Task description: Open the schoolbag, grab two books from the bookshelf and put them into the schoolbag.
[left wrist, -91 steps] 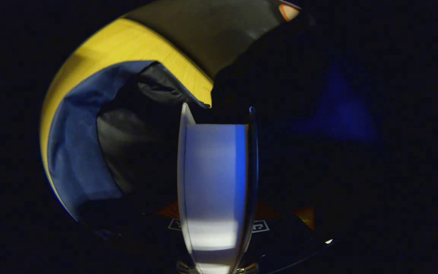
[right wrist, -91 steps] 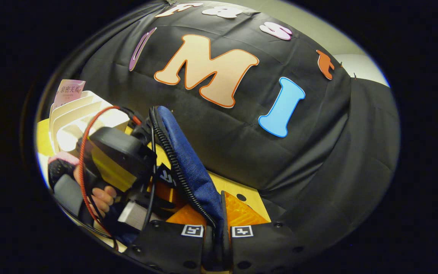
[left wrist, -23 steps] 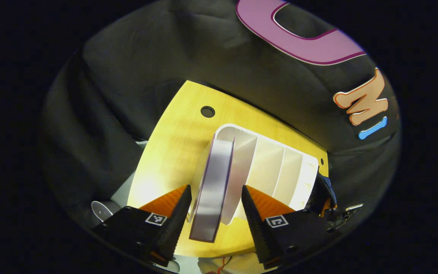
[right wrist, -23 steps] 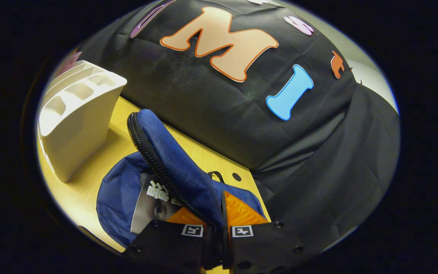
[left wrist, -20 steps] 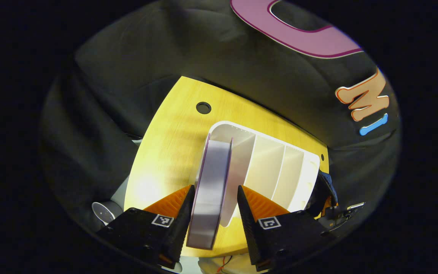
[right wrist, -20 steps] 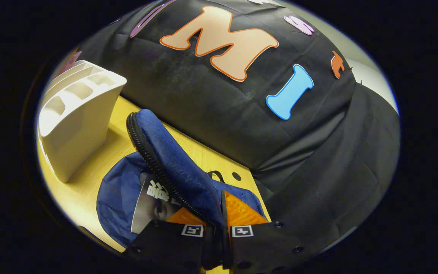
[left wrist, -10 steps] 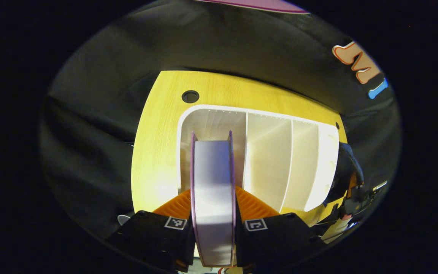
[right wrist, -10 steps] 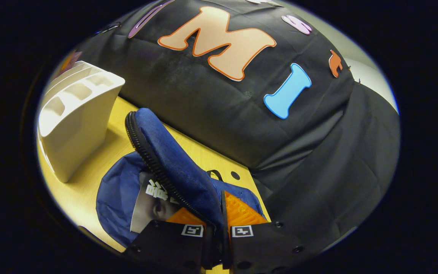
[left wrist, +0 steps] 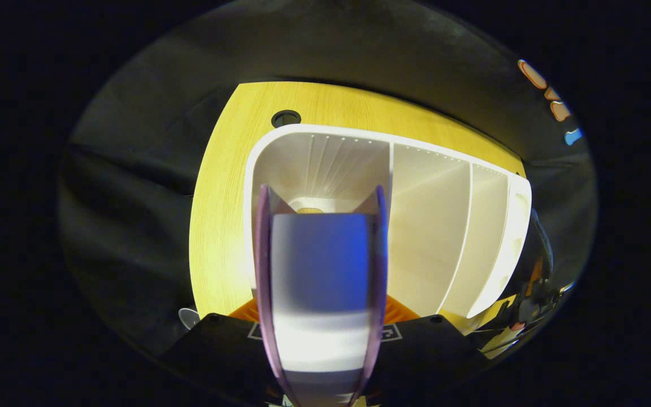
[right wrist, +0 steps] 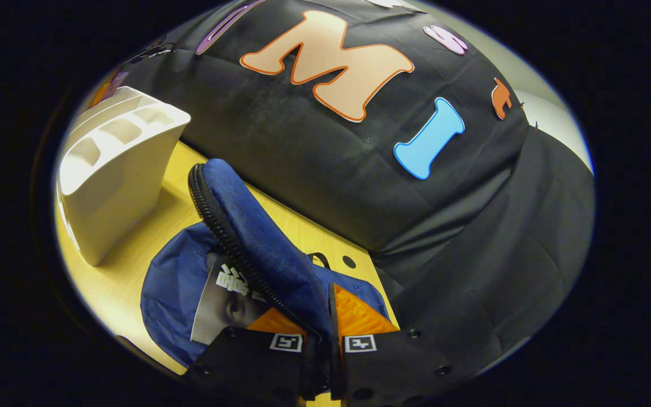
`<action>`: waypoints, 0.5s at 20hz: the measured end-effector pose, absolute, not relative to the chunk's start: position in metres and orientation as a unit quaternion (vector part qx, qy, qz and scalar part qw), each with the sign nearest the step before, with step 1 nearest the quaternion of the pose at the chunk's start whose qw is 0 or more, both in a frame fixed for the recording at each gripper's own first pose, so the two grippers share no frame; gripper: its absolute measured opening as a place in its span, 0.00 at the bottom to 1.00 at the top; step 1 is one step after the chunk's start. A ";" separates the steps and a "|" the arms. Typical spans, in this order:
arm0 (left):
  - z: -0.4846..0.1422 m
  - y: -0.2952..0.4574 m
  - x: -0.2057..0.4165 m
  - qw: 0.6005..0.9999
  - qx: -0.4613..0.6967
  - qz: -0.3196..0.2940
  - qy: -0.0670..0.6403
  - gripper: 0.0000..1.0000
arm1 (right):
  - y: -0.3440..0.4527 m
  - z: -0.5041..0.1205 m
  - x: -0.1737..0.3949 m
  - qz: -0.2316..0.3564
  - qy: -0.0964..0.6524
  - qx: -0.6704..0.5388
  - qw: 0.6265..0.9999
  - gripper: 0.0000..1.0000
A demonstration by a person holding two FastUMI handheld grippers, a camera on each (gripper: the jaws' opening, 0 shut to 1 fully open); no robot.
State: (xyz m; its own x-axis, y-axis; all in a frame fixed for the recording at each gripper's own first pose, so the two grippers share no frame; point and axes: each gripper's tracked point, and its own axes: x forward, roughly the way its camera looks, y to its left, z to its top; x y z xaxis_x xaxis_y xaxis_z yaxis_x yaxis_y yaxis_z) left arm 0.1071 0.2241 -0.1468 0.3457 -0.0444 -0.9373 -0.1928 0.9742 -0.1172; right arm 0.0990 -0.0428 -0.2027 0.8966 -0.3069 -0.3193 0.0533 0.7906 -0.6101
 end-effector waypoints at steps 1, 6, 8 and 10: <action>-0.148 0.223 0.103 0.807 -0.110 0.051 0.577 0.40 | -0.042 -0.203 0.099 -0.096 0.206 -0.308 0.924 0.16; -0.139 0.221 0.085 0.790 -0.131 0.065 0.596 0.40 | -0.041 -0.206 0.097 -0.088 0.208 -0.309 0.924 0.10; -0.126 0.217 0.075 0.793 -0.134 0.068 0.591 0.40 | -0.041 -0.207 0.096 -0.083 0.208 -0.309 0.924 0.13; -0.108 0.213 0.062 0.792 -0.140 0.077 0.589 0.40 | -0.042 -0.207 0.096 -0.077 0.207 -0.312 0.924 0.13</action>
State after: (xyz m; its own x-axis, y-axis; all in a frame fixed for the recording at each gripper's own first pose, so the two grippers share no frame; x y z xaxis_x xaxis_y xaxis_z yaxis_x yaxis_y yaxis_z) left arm 0.0616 0.2134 -0.1082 0.2931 -0.0418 -0.9552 -0.2872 0.9491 -0.1296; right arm 0.0963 -0.0415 -0.2068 0.9020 -0.2720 -0.3352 0.0134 0.7937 -0.6081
